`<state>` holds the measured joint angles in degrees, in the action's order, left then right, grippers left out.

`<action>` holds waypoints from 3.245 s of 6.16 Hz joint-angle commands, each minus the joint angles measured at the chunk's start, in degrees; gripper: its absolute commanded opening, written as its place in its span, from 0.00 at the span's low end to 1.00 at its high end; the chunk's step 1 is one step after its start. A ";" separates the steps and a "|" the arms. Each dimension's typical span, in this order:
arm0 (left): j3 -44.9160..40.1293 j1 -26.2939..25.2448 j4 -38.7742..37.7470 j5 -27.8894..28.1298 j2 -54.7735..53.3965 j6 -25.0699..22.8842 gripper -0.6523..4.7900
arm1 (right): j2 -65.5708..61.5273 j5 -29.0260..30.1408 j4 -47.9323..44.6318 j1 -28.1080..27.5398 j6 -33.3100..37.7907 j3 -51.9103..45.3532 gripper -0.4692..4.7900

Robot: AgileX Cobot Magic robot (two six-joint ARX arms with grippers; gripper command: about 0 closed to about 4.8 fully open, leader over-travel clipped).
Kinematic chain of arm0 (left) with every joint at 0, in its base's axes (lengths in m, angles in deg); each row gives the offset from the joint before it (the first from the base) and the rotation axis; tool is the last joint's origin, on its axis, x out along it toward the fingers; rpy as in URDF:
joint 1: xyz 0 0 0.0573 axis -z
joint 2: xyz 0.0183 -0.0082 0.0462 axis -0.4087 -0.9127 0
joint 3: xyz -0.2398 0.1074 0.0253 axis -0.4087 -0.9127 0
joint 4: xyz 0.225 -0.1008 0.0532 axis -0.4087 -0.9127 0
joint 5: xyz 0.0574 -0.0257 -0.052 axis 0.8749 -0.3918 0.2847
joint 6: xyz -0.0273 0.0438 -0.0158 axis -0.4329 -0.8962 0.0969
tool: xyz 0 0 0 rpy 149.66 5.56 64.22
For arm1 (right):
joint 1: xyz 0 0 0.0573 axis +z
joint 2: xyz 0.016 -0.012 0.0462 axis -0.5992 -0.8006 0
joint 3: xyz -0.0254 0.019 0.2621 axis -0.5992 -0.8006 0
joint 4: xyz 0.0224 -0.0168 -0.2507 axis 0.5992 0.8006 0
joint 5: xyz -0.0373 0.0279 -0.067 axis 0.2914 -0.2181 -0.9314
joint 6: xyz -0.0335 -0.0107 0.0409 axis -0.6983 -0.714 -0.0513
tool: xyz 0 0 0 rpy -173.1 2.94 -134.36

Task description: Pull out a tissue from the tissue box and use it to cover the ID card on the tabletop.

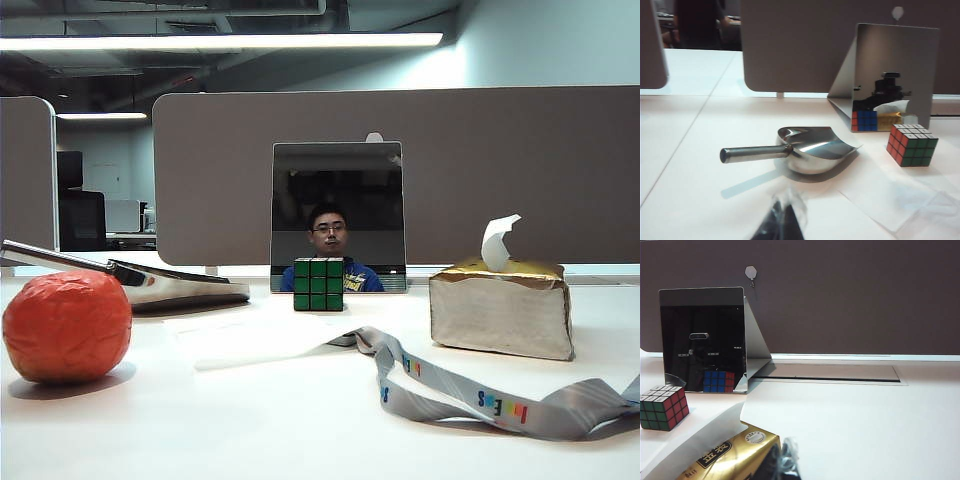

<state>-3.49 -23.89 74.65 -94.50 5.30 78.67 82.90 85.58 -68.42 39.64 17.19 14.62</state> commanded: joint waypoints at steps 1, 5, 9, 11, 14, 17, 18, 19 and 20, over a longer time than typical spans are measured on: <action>0.20 0.04 6.23 1.44 -0.04 -4.33 0.11 | 0.04 4.11 0.17 0.02 -5.44 -0.07 0.08; 0.20 0.04 6.58 1.46 -0.04 -4.44 0.11 | 0.04 4.11 0.79 0.02 -5.95 -0.07 0.08; 0.20 0.04 6.56 1.49 -0.04 -3.85 0.11 | 0.04 -3.80 0.44 -0.02 -4.11 -0.07 0.08; 0.20 0.02 6.49 1.49 -0.04 -3.87 0.11 | 0.04 -3.54 0.50 0.00 -4.09 -0.07 0.08; 0.20 0.02 3.02 1.46 -0.04 -3.87 0.11 | 0.04 -3.58 1.14 0.00 -4.04 -0.07 0.08; 0.20 0.02 2.14 1.49 -0.04 -3.87 0.11 | 0.04 -3.61 1.14 0.00 -4.04 -0.07 0.08; 0.20 0.04 2.14 1.49 -0.04 -3.87 0.11 | 0.04 -3.58 1.14 0.00 -4.04 -0.07 0.08; 0.20 0.02 2.14 1.49 -0.04 -3.87 0.11 | 0.04 -3.58 1.11 0.00 -4.04 -0.07 0.08; 0.20 0.02 2.14 1.49 -0.04 -3.87 0.11 | 0.04 -3.58 1.11 0.00 -4.04 -0.07 0.08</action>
